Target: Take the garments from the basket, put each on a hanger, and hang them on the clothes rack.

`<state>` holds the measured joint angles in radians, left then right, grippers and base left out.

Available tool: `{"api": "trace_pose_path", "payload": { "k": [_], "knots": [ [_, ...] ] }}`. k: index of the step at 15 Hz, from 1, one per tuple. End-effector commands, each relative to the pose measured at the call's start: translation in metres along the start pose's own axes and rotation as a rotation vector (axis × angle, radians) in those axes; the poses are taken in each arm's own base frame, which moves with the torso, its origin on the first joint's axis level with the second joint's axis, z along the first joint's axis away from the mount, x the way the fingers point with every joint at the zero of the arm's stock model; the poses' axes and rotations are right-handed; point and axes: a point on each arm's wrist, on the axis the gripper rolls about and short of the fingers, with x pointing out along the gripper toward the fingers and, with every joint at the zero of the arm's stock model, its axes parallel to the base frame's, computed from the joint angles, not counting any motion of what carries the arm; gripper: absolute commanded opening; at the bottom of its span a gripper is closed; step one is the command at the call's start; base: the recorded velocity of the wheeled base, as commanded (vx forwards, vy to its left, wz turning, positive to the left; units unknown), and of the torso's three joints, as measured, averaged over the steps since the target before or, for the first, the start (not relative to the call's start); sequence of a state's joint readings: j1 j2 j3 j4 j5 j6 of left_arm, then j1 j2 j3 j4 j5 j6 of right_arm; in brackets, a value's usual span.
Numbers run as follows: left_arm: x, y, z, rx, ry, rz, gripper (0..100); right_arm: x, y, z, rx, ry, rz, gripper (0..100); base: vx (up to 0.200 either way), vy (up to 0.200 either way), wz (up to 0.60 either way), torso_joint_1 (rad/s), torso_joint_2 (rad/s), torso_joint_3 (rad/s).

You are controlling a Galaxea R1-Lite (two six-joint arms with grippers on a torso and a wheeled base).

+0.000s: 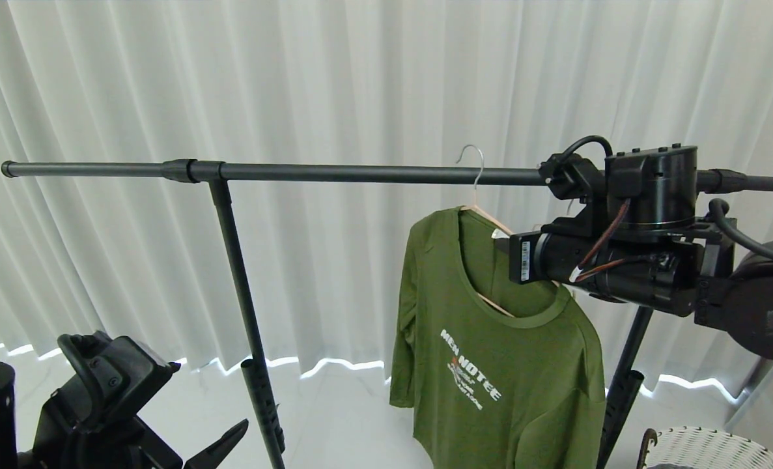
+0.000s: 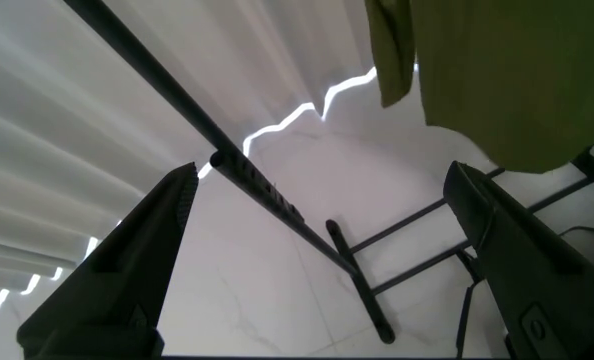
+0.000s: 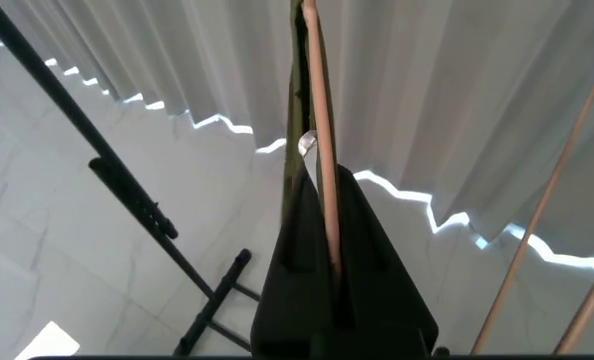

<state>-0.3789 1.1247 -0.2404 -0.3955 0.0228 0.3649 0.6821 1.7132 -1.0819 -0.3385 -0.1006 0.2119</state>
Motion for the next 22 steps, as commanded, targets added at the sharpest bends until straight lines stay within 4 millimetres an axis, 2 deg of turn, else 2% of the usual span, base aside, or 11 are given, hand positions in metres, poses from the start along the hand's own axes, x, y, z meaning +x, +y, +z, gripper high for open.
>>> {"api": "trace_pose_path", "payload": {
  "k": [1, 10, 11, 13, 17, 22],
  "knots": [
    [0.000, 0.000, 0.000, 0.002, -0.002, -0.003, 100, 0.007, -0.001, -0.005, -0.003, 0.015, -0.006, 0, 0.000, 0.000, 0.00, 0.000, 0.00, 0.000],
    [0.000, -0.001, 0.000, 0.003, -0.003, -0.004, 100, 0.013, -0.003, -0.010, -0.007, 0.033, -0.013, 0, 0.000, 0.000, 0.00, 0.000, 0.00, 0.000],
    [0.000, -0.001, 0.000, 0.003, -0.003, -0.004, 100, 0.013, -0.003, -0.010, -0.008, 0.033, -0.015, 100, 0.000, 0.000, 0.00, 0.000, 0.00, 0.000],
    [0.000, -0.001, 0.000, 0.003, -0.003, -0.004, 100, 0.011, -0.003, -0.009, -0.009, 0.027, -0.029, 100, 0.000, 0.000, 0.00, 0.000, 0.00, 0.000],
    [0.000, -0.001, 0.001, 0.005, -0.004, -0.004, 100, -0.001, -0.001, 0.004, 0.000, -0.057, -0.037, 100, 0.000, 0.000, 0.00, 0.000, 0.00, 0.000],
    [-0.001, 0.002, 0.003, 0.000, -0.013, 0.015, 100, -0.029, 0.000, 0.024, -0.036, -0.145, -0.016, 100, 0.000, 0.000, 0.00, 0.000, 0.00, 0.000]
  ]
}}
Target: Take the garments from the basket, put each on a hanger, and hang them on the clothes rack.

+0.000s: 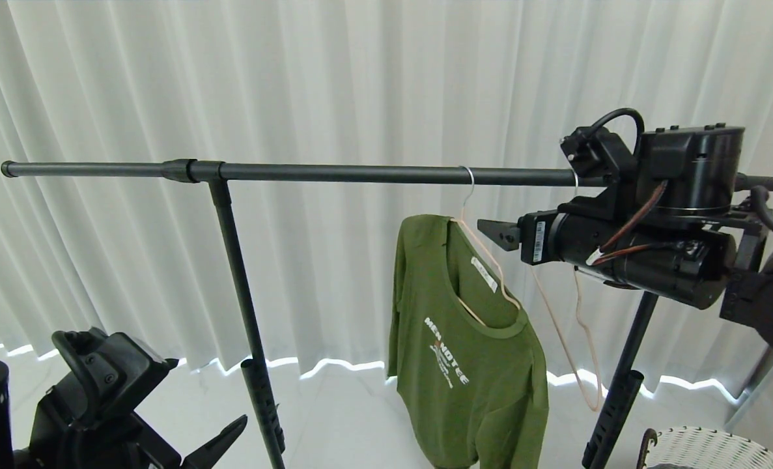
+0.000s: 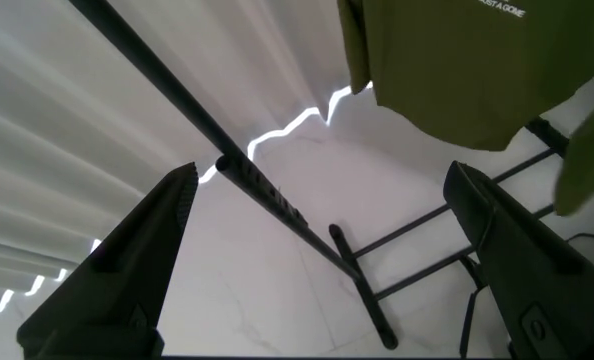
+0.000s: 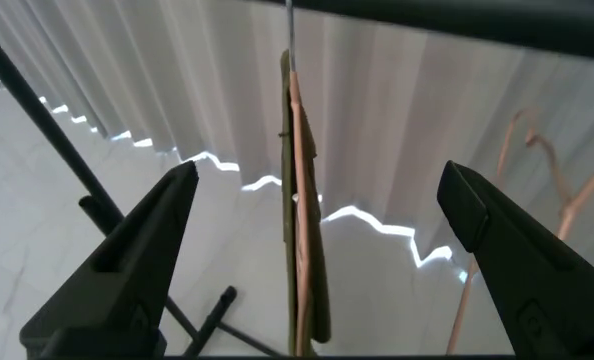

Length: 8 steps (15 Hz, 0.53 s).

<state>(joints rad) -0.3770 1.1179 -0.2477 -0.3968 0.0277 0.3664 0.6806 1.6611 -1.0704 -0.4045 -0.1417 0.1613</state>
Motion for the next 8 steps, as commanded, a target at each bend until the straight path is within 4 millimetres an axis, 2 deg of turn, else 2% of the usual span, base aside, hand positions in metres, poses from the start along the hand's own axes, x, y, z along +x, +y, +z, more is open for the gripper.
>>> {"api": "trace_pose_path", "payload": {
  "k": [1, 8],
  "knots": [
    [-0.001, 0.000, 0.000, -0.003, -0.002, 0.005, 100, -0.015, -0.002, 0.009, -0.012, -0.034, 0.002, 100, 0.000, 0.000, 0.00, 0.000, 0.00, 0.000],
    [-0.008, 0.016, -0.003, -0.065, -0.013, 0.129, 100, -0.060, -0.013, 0.000, -0.076, -0.032, -0.013, 100, 0.000, 0.000, 0.00, 0.000, 0.00, 0.000]
  ]
}}
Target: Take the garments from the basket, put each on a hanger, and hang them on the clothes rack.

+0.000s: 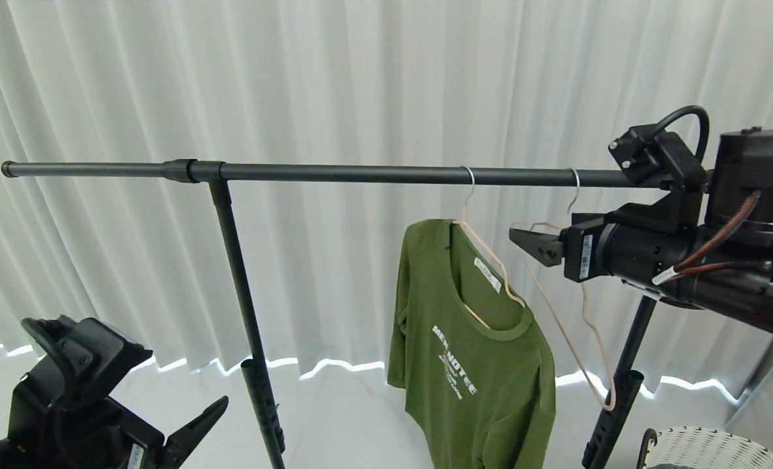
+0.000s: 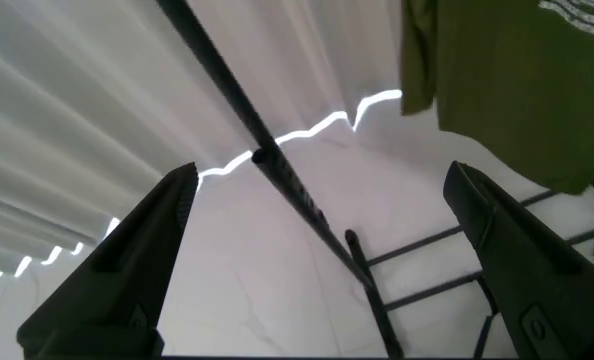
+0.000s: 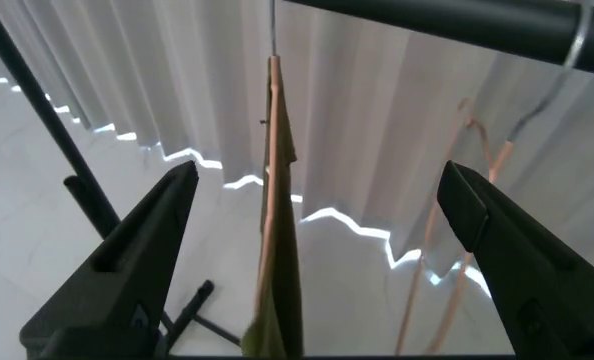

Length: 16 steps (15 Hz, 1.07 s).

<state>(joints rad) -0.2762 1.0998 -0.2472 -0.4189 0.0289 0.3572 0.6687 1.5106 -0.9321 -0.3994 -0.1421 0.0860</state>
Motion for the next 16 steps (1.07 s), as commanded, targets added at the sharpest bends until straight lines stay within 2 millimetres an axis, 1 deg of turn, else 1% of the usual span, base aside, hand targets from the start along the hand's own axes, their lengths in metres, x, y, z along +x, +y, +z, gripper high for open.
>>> {"api": "trace_pose_path", "payload": {
  "k": [1, 3, 7, 9, 13, 14, 15, 16],
  "knots": [
    [-0.006, 0.005, 0.000, -0.014, -0.019, 0.043, 100, -0.023, -0.007, -0.001, -0.022, -0.014, -0.013, 100, 0.000, 0.000, 0.00, 0.000, 0.00, 0.000],
    [-0.011, 0.005, -0.005, -0.021, -0.023, 0.058, 100, -0.036, -0.016, -0.009, -0.070, 0.004, -0.044, 100, -0.200, 0.000, 0.00, 0.010, 0.00, 0.000],
    [-0.014, 0.009, -0.010, -0.042, -0.010, 0.105, 100, -0.052, -0.039, -0.007, -0.143, 0.019, -0.144, 100, -0.200, 0.000, 0.00, -0.002, 0.00, 0.005],
    [-0.015, 0.015, -0.013, -0.068, 0.010, 0.152, 100, -0.063, -0.054, -0.010, -0.192, 0.072, -0.212, 100, -0.200, 0.000, 0.00, 0.002, 0.00, 0.005],
    [-0.021, 0.023, -0.021, -0.162, 0.030, 0.246, 100, -0.104, -0.088, -0.029, -0.287, 0.239, -0.399, 100, -0.200, 0.000, 0.00, 0.002, 0.00, 0.004],
    [-0.023, 0.023, -0.023, -0.171, 0.033, 0.257, 100, -0.109, -0.091, -0.033, -0.296, 0.251, -0.423, 100, -0.200, 0.000, 0.00, 0.007, 0.00, 0.002],
    [-0.025, 0.022, -0.030, -0.186, 0.054, 0.276, 100, -0.121, -0.098, -0.045, -0.321, 0.284, -0.474, 100, 0.000, 0.000, 0.00, 0.000, 0.00, 0.000],
    [-0.027, 0.020, -0.034, -0.189, 0.056, 0.282, 100, -0.127, -0.101, -0.052, -0.328, 0.302, -0.504, 100, 0.000, 0.000, 0.00, 0.000, 0.00, 0.000]
  ]
}}
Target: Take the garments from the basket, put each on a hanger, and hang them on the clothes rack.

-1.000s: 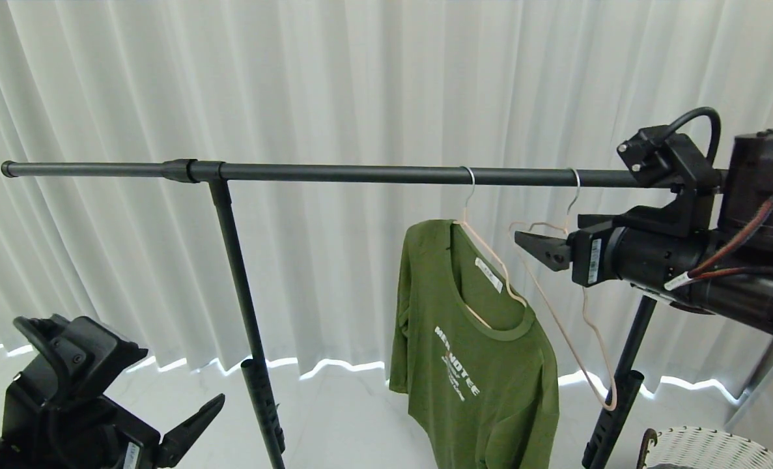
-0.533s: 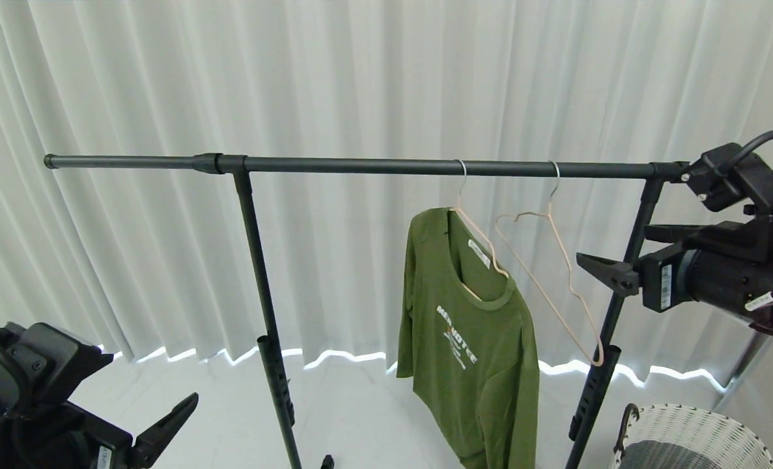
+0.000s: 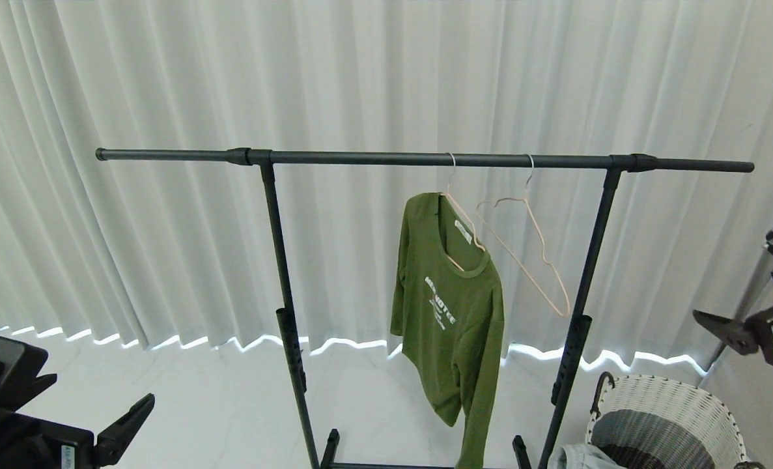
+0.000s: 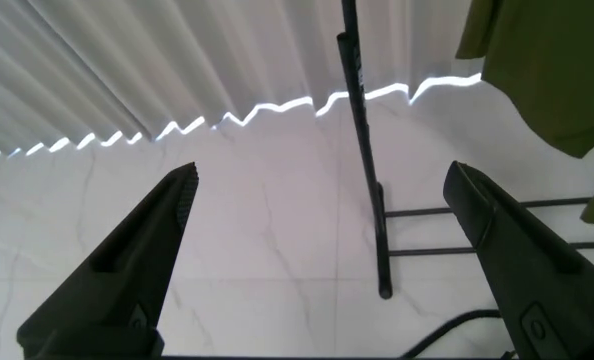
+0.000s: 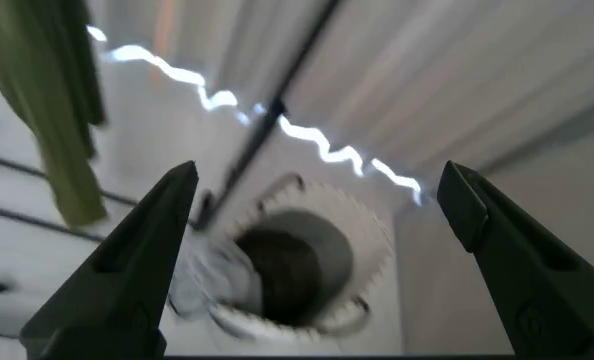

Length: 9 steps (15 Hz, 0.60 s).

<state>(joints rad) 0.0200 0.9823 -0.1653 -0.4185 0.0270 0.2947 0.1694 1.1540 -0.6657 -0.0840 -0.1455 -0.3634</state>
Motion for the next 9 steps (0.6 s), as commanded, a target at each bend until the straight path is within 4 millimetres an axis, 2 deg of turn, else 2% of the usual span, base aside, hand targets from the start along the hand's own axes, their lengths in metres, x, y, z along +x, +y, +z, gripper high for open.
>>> {"api": "trace_pose_path", "payload": {
  "k": [1, 4, 9],
  "knots": [
    [-0.006, 0.000, -0.006, -0.006, -0.005, 0.018, 100, -0.015, -0.008, -0.021, 0.001, 0.026, -0.077, 100, 0.000, 0.000, 0.00, 0.000, 0.00, 0.000],
    [-0.010, -0.001, -0.009, -0.005, -0.021, 0.023, 100, -0.021, -0.010, -0.031, 0.014, 0.044, -0.113, 100, 0.000, 0.000, 0.00, 0.000, 0.00, 0.000],
    [-0.013, 0.000, -0.007, -0.005, -0.040, 0.031, 100, -0.021, -0.015, -0.033, 0.022, 0.050, -0.157, 100, 0.000, 0.000, 0.00, 0.000, 0.00, 0.000]
  ]
}}
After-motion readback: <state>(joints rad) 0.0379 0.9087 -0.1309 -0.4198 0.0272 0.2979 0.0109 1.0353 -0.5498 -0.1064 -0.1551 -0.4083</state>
